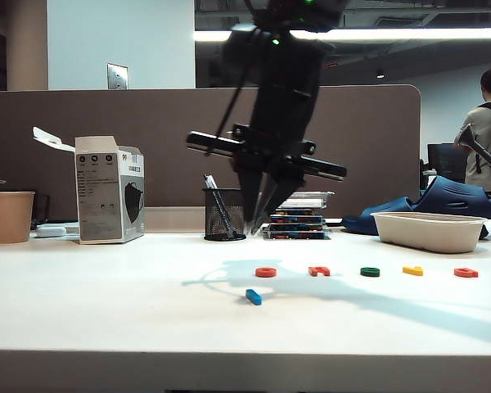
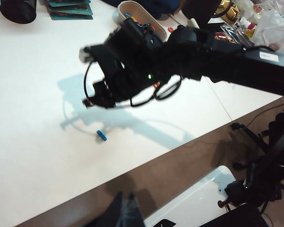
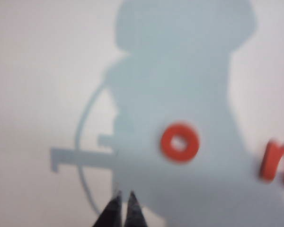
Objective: Select the appropriate letters from the row of letter magnets placed on the table to arrange into the word "love".
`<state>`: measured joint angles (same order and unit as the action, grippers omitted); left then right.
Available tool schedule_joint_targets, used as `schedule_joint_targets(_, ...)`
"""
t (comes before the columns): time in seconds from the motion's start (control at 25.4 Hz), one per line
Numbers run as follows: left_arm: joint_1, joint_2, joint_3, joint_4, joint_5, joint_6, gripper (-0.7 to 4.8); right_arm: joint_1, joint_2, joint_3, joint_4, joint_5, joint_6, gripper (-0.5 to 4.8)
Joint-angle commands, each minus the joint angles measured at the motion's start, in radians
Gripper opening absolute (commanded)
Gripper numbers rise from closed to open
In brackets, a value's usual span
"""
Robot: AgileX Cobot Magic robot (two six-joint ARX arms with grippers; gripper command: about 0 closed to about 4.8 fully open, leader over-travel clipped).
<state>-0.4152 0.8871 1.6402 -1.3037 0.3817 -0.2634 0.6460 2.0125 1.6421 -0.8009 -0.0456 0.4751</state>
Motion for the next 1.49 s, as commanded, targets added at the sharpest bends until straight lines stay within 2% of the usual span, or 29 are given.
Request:
schedule_joint_targets(0.04,0.000,-0.003,0.003,0.001,0.002,0.002,-0.05,-0.034,0.009,0.005,0.075,-0.003,-0.025,-0.09)
schedule_joint_targets(0.28,0.000,-0.002,0.003,-0.004,-0.001,0.002,-0.05,-0.083,0.041,0.005,0.060,-0.070,-0.034,-0.09)
schedule_joint_targets(0.59,0.000,-0.002,0.003,-0.003,-0.004,0.002,-0.05,-0.092,0.076,0.005,0.064,-0.117,-0.039,-0.09)
schedule_joint_targets(1.06,0.000,-0.002,0.003,-0.005,-0.004,0.002,-0.05,-0.094,0.114,0.005,0.065,-0.111,-0.057,-0.09)
schedule_joint_targets(1.49,0.000,-0.002,0.003,-0.004,-0.004,0.002,-0.05,-0.096,0.126,0.005,-0.132,-0.081,-0.073,-0.09)
